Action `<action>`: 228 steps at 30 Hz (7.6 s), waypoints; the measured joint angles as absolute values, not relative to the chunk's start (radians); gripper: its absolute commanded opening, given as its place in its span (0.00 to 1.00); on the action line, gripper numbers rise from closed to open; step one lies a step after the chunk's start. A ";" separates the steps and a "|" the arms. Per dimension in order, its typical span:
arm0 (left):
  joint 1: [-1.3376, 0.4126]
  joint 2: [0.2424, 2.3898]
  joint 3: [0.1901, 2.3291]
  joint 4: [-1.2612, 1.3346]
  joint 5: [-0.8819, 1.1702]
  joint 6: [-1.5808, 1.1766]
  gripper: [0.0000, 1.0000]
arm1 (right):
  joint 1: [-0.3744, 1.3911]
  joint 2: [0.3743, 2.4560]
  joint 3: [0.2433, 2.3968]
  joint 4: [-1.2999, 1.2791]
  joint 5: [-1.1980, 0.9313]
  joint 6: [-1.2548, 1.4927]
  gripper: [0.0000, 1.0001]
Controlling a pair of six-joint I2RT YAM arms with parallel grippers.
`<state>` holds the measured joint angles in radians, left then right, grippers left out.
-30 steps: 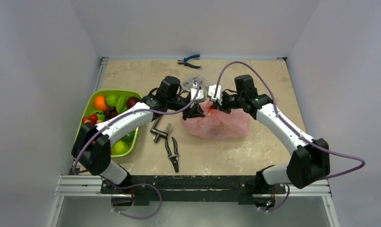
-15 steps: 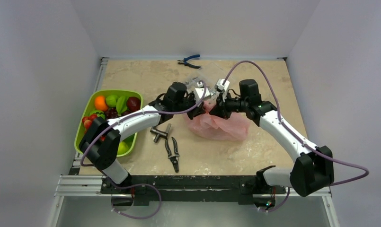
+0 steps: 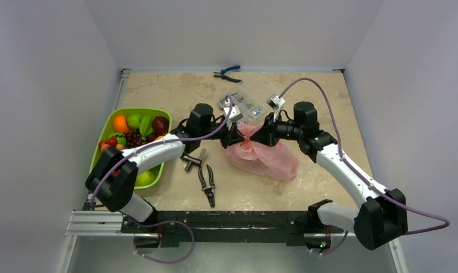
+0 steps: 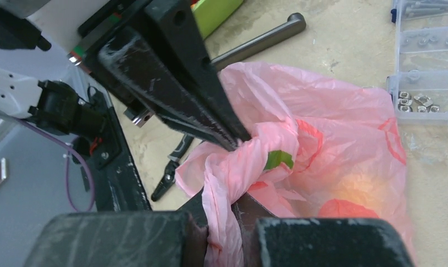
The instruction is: Place the fake fruits into the plastic bag and tie a complex knot
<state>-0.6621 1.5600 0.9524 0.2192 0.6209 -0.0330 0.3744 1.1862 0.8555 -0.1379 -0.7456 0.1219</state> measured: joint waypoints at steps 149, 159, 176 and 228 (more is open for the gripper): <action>-0.635 1.662 0.892 0.469 0.974 -0.511 0.00 | 0.328 1.313 0.819 -0.041 -1.009 0.274 0.41; -0.644 1.662 0.898 0.448 0.978 -0.469 0.00 | 0.355 1.322 0.787 0.121 -0.984 0.362 0.65; -0.650 1.747 0.934 0.738 0.954 -0.824 0.00 | 0.400 1.356 0.728 0.277 -0.949 0.348 0.78; -0.632 1.747 0.959 0.618 1.015 -0.632 0.00 | 0.240 1.301 0.842 -0.051 -1.074 0.220 0.34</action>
